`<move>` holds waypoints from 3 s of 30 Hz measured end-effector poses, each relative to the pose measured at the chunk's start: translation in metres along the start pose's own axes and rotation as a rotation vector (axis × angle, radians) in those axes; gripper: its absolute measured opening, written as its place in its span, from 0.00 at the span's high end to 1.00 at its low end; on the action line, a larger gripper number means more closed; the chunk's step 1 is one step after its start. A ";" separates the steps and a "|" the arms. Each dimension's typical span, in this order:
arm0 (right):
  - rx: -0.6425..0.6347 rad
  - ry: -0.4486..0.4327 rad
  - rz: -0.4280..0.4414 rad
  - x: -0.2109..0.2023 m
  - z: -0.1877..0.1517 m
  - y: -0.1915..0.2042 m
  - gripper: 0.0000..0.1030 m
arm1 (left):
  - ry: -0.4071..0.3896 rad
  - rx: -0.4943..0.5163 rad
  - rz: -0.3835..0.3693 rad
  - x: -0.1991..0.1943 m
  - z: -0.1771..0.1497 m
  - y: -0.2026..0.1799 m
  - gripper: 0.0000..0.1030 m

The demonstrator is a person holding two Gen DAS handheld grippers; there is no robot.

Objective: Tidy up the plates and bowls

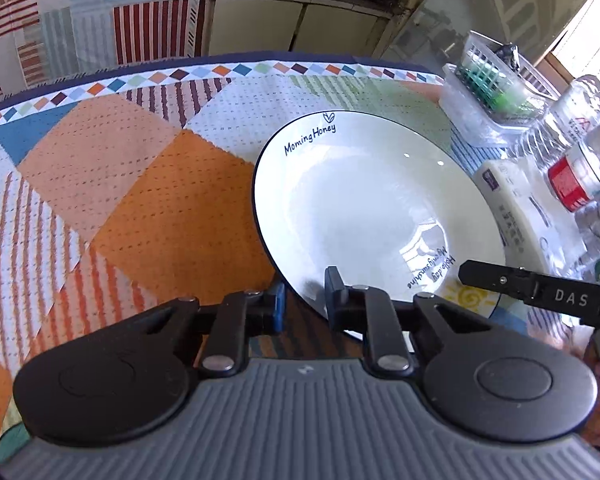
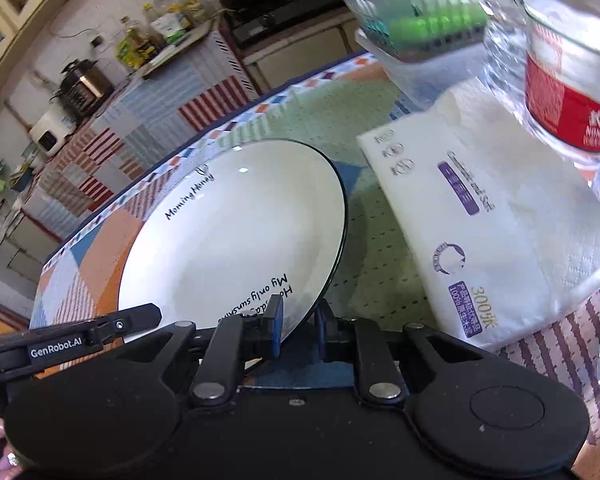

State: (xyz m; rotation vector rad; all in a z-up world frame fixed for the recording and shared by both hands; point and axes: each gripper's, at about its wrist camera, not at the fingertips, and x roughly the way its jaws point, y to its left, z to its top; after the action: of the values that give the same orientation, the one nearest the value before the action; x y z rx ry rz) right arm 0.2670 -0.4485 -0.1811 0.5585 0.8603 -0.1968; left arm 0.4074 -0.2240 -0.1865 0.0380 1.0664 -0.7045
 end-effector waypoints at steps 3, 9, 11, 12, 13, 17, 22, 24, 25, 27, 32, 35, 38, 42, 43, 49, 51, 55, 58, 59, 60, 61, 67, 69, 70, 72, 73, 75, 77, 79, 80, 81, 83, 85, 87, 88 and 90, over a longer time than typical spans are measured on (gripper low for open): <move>-0.009 0.010 0.030 -0.010 -0.004 -0.001 0.80 | 0.008 0.008 -0.014 -0.017 -0.008 0.000 0.83; -0.082 -0.002 0.059 -0.042 -0.014 0.019 0.80 | 0.001 0.003 -0.008 -0.062 -0.022 -0.003 0.82; -0.094 -0.010 0.076 -0.056 -0.016 0.027 0.80 | -0.006 -0.004 -0.013 -0.083 -0.027 -0.004 0.82; -0.111 -0.015 0.083 -0.064 -0.017 0.032 0.79 | -0.014 0.001 -0.014 -0.093 -0.030 -0.005 0.82; -0.128 -0.021 0.090 -0.072 -0.018 0.037 0.79 | -0.021 0.004 -0.016 -0.104 -0.032 -0.006 0.82; -0.175 -0.038 0.123 -0.103 -0.024 0.058 0.79 | -0.061 0.011 0.003 -0.149 -0.041 -0.008 0.82; -0.232 -0.056 0.156 -0.134 -0.036 0.085 0.79 | -0.099 0.000 0.027 -0.199 -0.060 -0.009 0.82; -0.251 -0.062 0.167 -0.146 -0.044 0.093 0.79 | -0.107 -0.003 0.032 -0.215 -0.070 -0.008 0.82; -0.258 -0.063 0.173 -0.150 -0.047 0.096 0.79 | -0.111 -0.004 0.036 -0.223 -0.075 -0.008 0.82; -0.263 -0.064 0.186 -0.157 -0.057 0.101 0.79 | -0.121 0.001 0.045 -0.236 -0.087 -0.008 0.82; -0.273 -0.057 0.207 -0.167 -0.081 0.110 0.79 | -0.113 -0.022 0.058 -0.254 -0.118 -0.001 0.81; -0.296 -0.041 0.211 -0.166 -0.094 0.117 0.79 | -0.105 -0.038 0.075 -0.258 -0.133 0.005 0.81; -0.294 -0.025 0.230 -0.160 -0.104 0.121 0.79 | -0.104 -0.048 0.089 -0.262 -0.148 0.010 0.81; -0.293 -0.007 0.248 -0.152 -0.116 0.123 0.79 | -0.091 -0.083 0.097 -0.259 -0.160 0.019 0.81; -0.298 -0.002 0.250 -0.150 -0.117 0.123 0.79 | -0.085 -0.089 0.100 -0.258 -0.164 0.021 0.81; -0.327 0.039 0.259 -0.135 -0.129 0.127 0.79 | -0.061 -0.115 0.125 -0.251 -0.177 0.029 0.81; -0.343 0.046 0.261 -0.131 -0.132 0.129 0.78 | -0.055 -0.131 0.133 -0.249 -0.181 0.033 0.81; -0.352 0.075 0.266 -0.120 -0.135 0.131 0.78 | -0.037 -0.145 0.152 -0.243 -0.186 0.039 0.81; -0.351 0.094 0.269 -0.111 -0.137 0.129 0.78 | -0.023 -0.158 0.159 -0.237 -0.190 0.043 0.81; -0.352 0.101 0.268 -0.108 -0.137 0.130 0.78 | -0.018 -0.162 0.162 -0.235 -0.190 0.044 0.81; -0.356 0.108 0.268 -0.105 -0.137 0.130 0.78 | -0.013 -0.166 0.164 -0.234 -0.191 0.045 0.81; -0.358 0.114 0.266 -0.103 -0.139 0.131 0.78 | -0.009 -0.169 0.167 -0.232 -0.193 0.047 0.80; -0.393 0.140 0.246 -0.091 -0.142 0.137 0.78 | 0.013 -0.193 0.171 -0.222 -0.196 0.055 0.80; -0.392 0.148 0.241 -0.088 -0.143 0.137 0.78 | 0.021 -0.193 0.176 -0.219 -0.195 0.056 0.80; -0.393 0.153 0.238 -0.086 -0.142 0.138 0.78 | 0.026 -0.191 0.179 -0.217 -0.195 0.056 0.80; -0.401 0.163 0.227 -0.082 -0.142 0.138 0.77 | 0.036 -0.193 0.184 -0.214 -0.194 0.057 0.80; -0.404 0.167 0.222 -0.080 -0.141 0.139 0.77 | 0.040 -0.195 0.185 -0.212 -0.194 0.059 0.79; -0.413 0.174 0.213 -0.078 -0.142 0.141 0.77 | 0.047 -0.200 0.187 -0.209 -0.194 0.061 0.79; -0.414 0.179 0.209 -0.076 -0.141 0.141 0.77 | 0.055 -0.203 0.197 -0.206 -0.194 0.063 0.79; -0.419 0.176 0.199 -0.076 -0.142 0.143 0.77 | 0.053 -0.189 0.219 -0.203 -0.194 0.064 0.79; -0.441 0.171 0.196 -0.077 -0.144 0.145 0.77 | 0.051 -0.179 0.231 -0.202 -0.193 0.064 0.78; -0.459 0.160 0.207 -0.079 -0.145 0.146 0.95 | 0.059 -0.179 0.237 -0.199 -0.192 0.066 0.78; -0.438 0.176 0.297 -0.083 -0.142 0.153 0.98 | 0.068 -0.198 0.201 -0.195 -0.191 0.070 0.78; -0.462 0.176 0.239 -0.083 -0.143 0.168 0.98 | 0.100 -0.235 0.185 -0.190 -0.189 0.075 0.78; -0.508 0.192 0.254 -0.081 -0.146 0.178 0.98 | 0.097 -0.232 0.195 -0.187 -0.190 0.078 0.78; -0.526 0.196 0.230 -0.078 -0.148 0.181 0.98 | 0.101 -0.231 0.202 -0.185 -0.191 0.080 0.78; -0.521 0.214 0.206 -0.073 -0.148 0.181 0.98 | 0.104 -0.229 0.213 -0.182 -0.191 0.082 0.78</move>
State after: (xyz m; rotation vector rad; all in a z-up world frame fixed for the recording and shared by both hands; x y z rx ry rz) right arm 0.1908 -0.2204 -0.1326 0.1760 1.0088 0.2760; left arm 0.2493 0.0004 -0.1598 -0.0087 1.2173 -0.3890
